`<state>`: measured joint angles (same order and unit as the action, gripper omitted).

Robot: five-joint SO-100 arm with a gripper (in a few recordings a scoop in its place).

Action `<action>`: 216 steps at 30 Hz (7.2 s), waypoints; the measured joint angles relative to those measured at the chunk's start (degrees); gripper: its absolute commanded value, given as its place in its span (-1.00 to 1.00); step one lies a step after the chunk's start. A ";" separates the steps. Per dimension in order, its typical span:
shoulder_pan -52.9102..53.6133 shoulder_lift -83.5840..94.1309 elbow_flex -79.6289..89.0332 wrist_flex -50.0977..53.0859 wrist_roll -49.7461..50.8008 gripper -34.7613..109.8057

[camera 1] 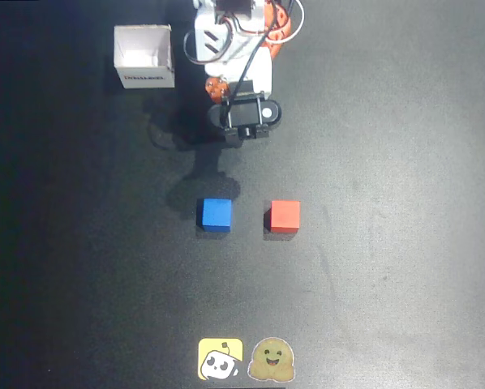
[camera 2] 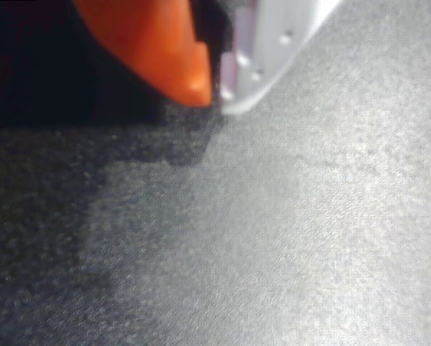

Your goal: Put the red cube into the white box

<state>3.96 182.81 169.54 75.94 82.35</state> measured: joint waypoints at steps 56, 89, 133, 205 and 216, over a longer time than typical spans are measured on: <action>-13.27 -45.97 -32.43 -12.66 8.70 -0.23; -19.34 -87.89 -47.81 -34.54 18.72 -0.21; 40.69 -50.98 -54.05 18.63 13.89 -0.52; -1.67 -26.37 -25.49 -9.93 -8.26 -0.52; -3.34 -0.79 -8.79 -7.73 -7.91 -0.52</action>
<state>0.62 182.02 160.75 68.20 74.44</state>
